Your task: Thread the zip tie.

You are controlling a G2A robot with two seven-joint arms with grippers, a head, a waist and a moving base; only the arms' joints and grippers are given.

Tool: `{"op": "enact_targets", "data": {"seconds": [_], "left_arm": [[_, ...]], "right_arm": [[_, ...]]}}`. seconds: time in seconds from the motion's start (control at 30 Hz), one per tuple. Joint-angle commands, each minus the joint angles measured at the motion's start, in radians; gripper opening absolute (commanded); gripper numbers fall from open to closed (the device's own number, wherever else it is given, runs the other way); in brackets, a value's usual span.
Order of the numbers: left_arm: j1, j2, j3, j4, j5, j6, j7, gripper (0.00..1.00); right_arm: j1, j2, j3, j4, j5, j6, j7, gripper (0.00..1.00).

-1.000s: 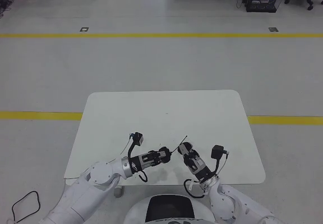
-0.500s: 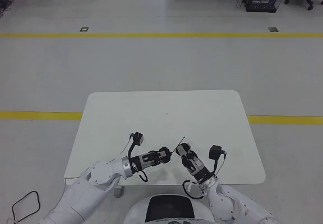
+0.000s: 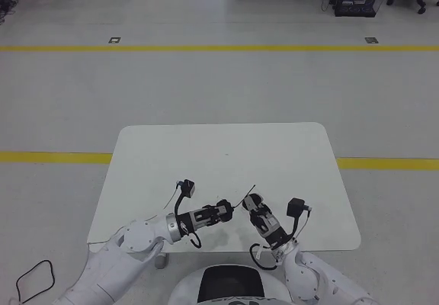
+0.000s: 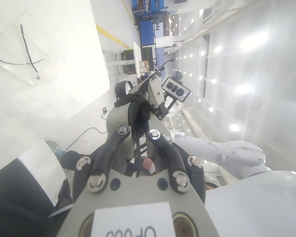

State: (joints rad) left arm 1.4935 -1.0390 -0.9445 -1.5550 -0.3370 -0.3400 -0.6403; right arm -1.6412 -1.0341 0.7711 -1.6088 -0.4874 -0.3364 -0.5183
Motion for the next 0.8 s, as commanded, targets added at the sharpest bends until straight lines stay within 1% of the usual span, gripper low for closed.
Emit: {"op": "enact_targets", "data": {"seconds": [0.0,0.17,0.4,0.57,0.77], "left_arm": [[0.001,0.000,-0.001,-0.002,0.010,0.000,0.006,0.00],[0.007,0.000,-0.001,-0.010,0.030,0.000,0.021,0.00],[0.015,0.000,-0.007,-0.024,0.049,0.000,0.037,0.00],[0.022,0.000,-0.012,-0.037,0.061,0.000,0.031,0.00],[0.025,-0.001,-0.014,-0.045,0.090,0.000,0.029,0.00]], "right_arm": [[-0.003,-0.003,0.003,-0.002,-0.004,-0.004,0.006,0.00],[-0.011,-0.007,0.007,-0.014,-0.015,-0.004,0.021,0.00],[-0.025,-0.015,0.029,-0.006,-0.015,0.001,0.014,0.00],[-0.035,-0.023,0.042,-0.007,-0.007,0.010,0.017,0.00],[-0.041,-0.030,0.053,-0.006,-0.003,0.004,0.034,0.00]]}}
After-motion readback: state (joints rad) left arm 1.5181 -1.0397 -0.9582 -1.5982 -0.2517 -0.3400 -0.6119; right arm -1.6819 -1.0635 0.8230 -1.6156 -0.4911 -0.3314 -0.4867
